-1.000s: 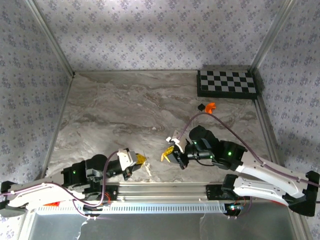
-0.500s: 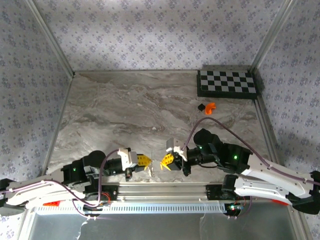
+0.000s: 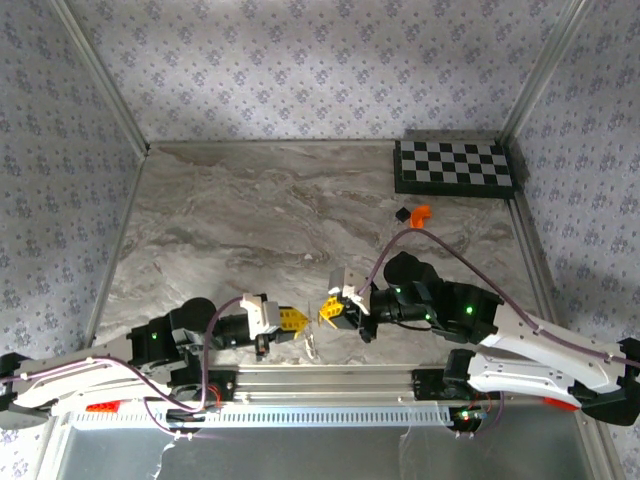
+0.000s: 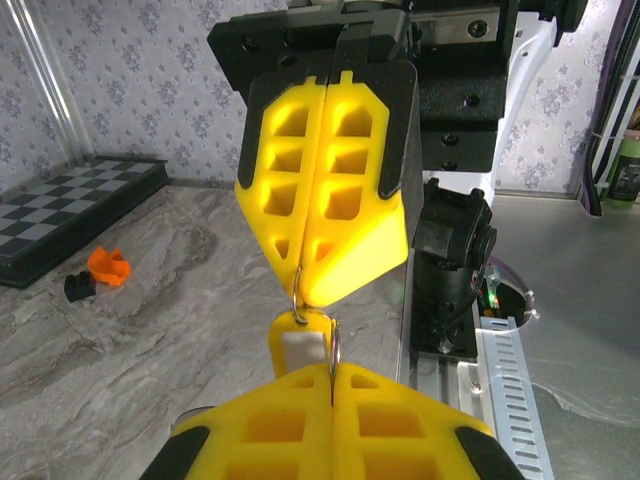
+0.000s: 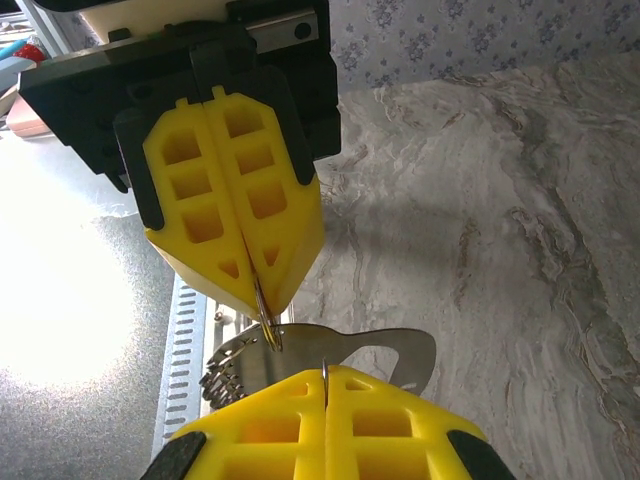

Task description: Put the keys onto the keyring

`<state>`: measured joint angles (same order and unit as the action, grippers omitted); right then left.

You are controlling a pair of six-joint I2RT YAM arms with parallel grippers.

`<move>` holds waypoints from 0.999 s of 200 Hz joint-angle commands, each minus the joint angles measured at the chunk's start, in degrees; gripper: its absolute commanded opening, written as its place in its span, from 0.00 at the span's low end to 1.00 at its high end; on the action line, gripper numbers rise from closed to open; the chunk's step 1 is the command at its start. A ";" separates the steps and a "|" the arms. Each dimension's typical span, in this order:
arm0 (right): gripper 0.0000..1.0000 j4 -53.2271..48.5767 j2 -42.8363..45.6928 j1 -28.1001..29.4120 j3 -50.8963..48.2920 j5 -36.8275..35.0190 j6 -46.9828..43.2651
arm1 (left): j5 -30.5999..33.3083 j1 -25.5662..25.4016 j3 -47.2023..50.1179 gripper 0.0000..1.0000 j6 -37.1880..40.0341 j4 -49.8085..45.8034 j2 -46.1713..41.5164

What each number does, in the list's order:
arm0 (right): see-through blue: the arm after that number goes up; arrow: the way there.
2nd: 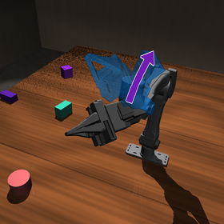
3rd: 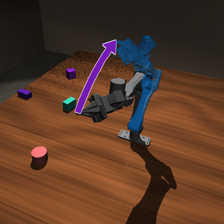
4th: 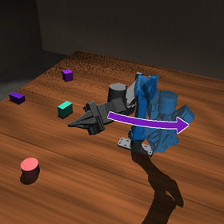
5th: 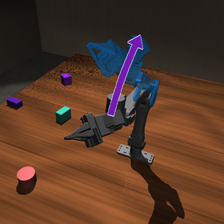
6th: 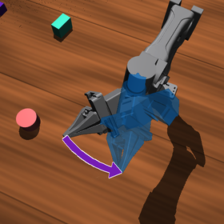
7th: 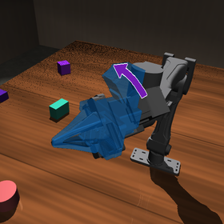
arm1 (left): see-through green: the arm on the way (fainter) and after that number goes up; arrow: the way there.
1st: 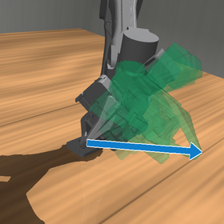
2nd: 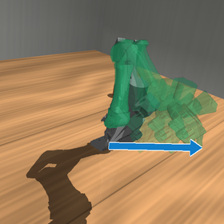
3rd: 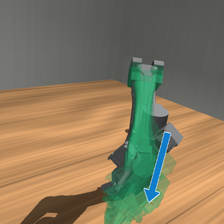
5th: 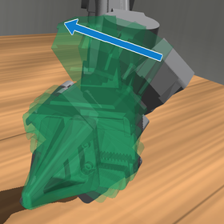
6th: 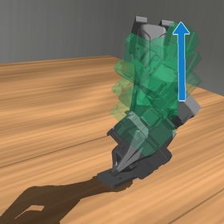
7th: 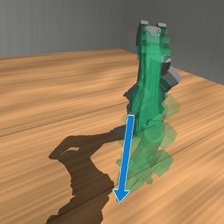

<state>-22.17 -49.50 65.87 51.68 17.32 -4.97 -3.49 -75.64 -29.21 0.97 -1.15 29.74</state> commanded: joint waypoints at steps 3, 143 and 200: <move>0.00 0.05 0.53 -0.07 1.66 0.12 -0.59 | -0.31 0.25 -2.08 0.00 0.25 4.64 0.41; 0.00 2.49 1.00 0.13 0.62 1.40 1.46 | 2.69 0.24 -0.89 0.00 0.21 4.83 -0.91; 0.00 3.02 0.58 0.14 0.27 2.10 1.63 | 3.28 0.27 -1.12 0.00 0.50 4.59 -0.74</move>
<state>-20.62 -49.50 65.89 51.68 18.00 -4.08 -1.15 -75.64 -29.19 0.97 0.23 29.63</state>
